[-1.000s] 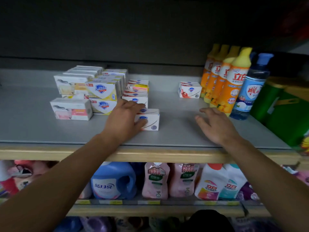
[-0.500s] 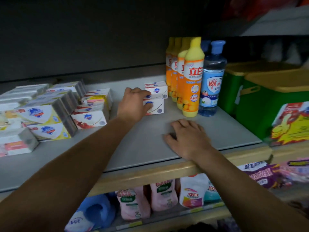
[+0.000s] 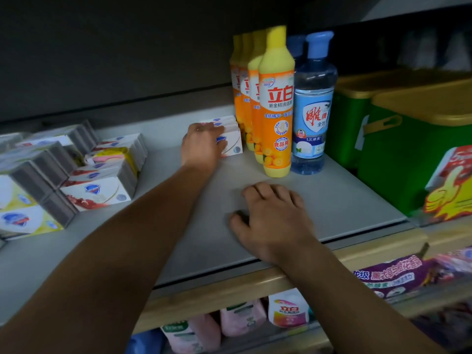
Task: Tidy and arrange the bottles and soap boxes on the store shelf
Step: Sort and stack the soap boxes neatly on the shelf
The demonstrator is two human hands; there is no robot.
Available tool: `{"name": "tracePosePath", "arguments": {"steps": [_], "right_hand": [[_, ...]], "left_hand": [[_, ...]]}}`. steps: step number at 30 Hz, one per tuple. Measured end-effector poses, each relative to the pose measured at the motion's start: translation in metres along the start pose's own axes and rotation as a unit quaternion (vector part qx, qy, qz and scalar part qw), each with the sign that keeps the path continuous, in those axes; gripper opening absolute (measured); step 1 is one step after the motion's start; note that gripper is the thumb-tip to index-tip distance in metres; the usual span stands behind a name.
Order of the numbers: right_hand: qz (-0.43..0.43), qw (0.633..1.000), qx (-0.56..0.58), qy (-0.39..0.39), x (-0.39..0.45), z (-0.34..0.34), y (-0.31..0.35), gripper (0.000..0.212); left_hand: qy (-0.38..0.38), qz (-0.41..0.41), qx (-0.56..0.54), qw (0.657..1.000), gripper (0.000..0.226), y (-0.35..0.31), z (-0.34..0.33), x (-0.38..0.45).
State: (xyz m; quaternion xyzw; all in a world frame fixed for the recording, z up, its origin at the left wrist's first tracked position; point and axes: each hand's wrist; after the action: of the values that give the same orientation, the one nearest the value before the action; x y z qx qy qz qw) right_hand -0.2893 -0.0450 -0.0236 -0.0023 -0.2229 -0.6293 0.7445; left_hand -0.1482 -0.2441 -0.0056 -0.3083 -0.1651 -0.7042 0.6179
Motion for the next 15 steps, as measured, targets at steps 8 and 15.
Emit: {"name": "tracePosePath", "arguments": {"steps": [8,15], "right_hand": [[-0.003,1.000,0.012,-0.004,0.000,0.000,0.000,0.053],[-0.005,1.000,0.007,-0.003,0.002,-0.001,0.000,0.053]], "left_hand": [[0.014,0.009,0.002,1.000,0.044,0.003,-0.009,0.010],[0.057,0.026,-0.003,0.998,0.052,-0.005,0.005,0.015]]}}
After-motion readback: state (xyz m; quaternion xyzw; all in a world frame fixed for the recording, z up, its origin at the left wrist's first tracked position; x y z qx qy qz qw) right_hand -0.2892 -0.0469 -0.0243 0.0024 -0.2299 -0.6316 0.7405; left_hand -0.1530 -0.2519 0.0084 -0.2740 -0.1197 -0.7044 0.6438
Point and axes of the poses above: each hand's wrist, its own x-axis towards the middle knuckle, its own z-axis out of the back of the hand, y = z × x, and after that the axes turned 6 degrees about -y, right-handed
